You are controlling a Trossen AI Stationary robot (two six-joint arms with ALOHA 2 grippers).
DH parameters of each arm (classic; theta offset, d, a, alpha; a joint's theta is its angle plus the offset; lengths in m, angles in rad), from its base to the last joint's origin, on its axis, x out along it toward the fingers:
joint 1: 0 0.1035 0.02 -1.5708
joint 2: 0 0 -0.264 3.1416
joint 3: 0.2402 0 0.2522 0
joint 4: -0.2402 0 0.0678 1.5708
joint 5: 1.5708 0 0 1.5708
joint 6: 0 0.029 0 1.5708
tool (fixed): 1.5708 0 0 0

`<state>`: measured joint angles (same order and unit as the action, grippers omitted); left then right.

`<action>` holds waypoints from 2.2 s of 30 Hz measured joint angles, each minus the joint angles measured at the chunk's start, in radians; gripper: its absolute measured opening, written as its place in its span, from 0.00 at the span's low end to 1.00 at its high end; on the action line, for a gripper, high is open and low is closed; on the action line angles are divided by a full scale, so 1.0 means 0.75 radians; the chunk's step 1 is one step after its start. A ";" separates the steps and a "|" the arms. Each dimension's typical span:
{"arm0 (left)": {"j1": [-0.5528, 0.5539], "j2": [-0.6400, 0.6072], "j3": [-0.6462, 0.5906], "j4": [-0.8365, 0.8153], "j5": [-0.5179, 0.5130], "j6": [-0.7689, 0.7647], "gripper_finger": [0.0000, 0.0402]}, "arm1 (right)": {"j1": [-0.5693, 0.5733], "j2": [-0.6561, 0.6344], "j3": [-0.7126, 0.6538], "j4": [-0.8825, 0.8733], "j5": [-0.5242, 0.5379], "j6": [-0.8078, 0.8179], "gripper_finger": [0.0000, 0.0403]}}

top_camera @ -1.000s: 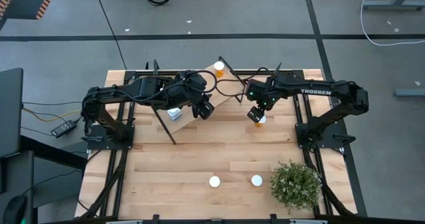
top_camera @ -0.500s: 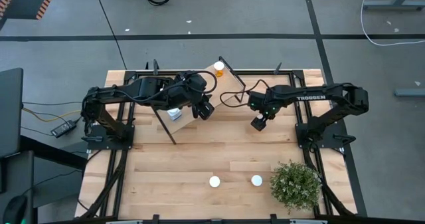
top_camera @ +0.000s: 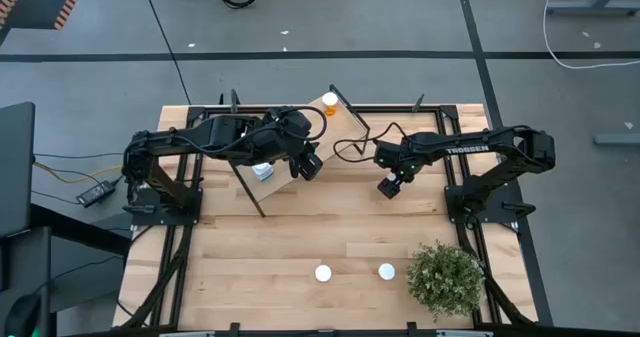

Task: Pick and place medicine bottles onto shelf by color
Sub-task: Put the orange pill bottle on the shelf aligned with the other orange pill bottle

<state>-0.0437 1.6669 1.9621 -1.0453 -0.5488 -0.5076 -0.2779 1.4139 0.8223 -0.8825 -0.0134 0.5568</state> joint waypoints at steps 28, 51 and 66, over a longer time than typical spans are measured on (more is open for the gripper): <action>0.001 0.000 0.000 0.000 0.000 -0.005 0.43 | 0.043 0.000 0.067 0.043 -0.027 -0.013 0.59; 0.001 -0.028 0.001 -0.051 0.023 0.026 0.43 | 0.078 0.056 0.782 -0.428 -0.086 -0.057 0.58; 0.001 -0.136 0.002 -0.111 0.020 0.043 0.43 | 0.053 0.488 1.495 -0.607 0.047 -0.255 0.58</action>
<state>-0.0433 1.5646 1.9633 -1.1289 -0.5335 -0.4751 -0.2379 1.7802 1.9434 -1.3376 0.0219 0.3659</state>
